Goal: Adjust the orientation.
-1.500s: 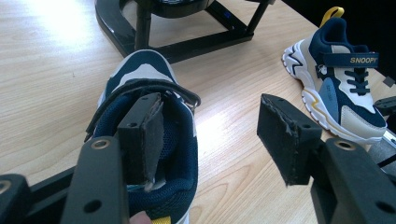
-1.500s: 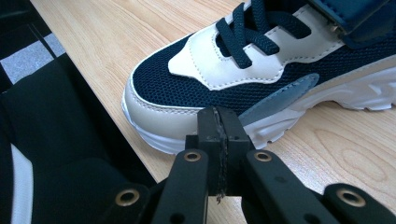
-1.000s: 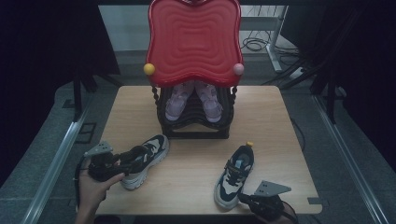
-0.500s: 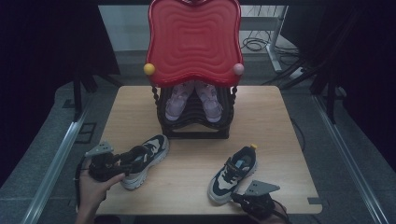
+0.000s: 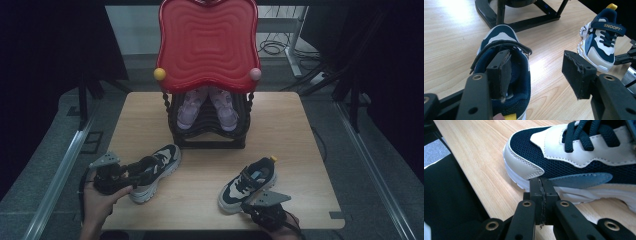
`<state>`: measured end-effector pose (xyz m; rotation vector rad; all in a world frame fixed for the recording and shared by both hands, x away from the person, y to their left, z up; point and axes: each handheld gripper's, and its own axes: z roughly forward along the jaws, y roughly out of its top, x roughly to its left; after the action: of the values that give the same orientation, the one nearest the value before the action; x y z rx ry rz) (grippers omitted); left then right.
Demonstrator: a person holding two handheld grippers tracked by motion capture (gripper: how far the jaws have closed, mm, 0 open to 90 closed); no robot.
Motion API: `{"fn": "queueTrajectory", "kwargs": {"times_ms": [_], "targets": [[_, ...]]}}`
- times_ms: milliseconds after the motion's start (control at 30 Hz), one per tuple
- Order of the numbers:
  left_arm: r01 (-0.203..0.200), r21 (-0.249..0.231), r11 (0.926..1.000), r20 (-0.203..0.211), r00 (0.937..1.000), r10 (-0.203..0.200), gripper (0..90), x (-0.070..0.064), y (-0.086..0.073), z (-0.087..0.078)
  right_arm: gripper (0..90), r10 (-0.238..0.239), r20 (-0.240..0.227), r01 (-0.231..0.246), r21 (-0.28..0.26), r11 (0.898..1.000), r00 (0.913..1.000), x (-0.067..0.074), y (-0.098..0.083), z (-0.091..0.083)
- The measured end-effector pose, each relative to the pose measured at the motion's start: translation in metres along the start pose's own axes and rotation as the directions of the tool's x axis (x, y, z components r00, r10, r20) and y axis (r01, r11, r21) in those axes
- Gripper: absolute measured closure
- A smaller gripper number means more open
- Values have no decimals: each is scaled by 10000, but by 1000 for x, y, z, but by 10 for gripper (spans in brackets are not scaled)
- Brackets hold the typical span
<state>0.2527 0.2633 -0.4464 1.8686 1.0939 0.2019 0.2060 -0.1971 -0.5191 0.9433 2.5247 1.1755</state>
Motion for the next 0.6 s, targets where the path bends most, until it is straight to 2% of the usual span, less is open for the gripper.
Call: {"fn": "queueTrajectory", "kwargs": {"times_ms": [133,300,600], "targets": [[4,-4,10000,-2,10000,-4,405,0,0,0,896,-67,29,67,-2,10000,10000,1,5,5],[1,12,10000,-7,10000,-1,405,0,0,0,895,-390,170,388,116,9992,9991,2,18,14],[22,-17,10000,-59,10000,-22,405,0,-1,-1,896,-405,311,402,98,9991,9987,3,33,30]]}}
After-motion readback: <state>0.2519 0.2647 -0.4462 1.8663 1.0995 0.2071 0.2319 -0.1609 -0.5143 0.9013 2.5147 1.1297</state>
